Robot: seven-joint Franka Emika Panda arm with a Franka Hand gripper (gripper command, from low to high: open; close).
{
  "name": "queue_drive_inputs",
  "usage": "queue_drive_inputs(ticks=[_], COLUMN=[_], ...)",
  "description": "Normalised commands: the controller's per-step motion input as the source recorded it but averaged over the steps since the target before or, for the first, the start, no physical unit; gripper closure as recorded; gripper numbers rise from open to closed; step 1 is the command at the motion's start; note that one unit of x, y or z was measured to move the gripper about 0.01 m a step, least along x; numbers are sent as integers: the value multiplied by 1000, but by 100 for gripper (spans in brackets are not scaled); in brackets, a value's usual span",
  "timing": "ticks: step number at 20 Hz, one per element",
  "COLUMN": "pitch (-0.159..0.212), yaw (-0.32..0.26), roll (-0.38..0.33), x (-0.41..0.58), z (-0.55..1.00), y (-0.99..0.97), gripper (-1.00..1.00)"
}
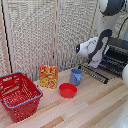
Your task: Kindly position your hand close to the oven tray's handle. Softly yet firmly grasp the handle using your hand. Slowly and with caution, draw the tray out until it is fully stretched out.
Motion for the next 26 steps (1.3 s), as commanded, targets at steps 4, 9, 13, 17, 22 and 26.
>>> queue_drive_inputs(ticks=[4,9,13,17,22,26], pitch=[-102,-105,-103,-73,-37,-55], yaw=[-44,-60,-65,-41,-22,-31], roll=[0,0,-2,-40,-33,-6], x=[60,82,99,45,76,157], z=[510,471,345,98,-10,0], y=[604,792,894,894,949,954], gripper=[100,100,100,100,100,100])
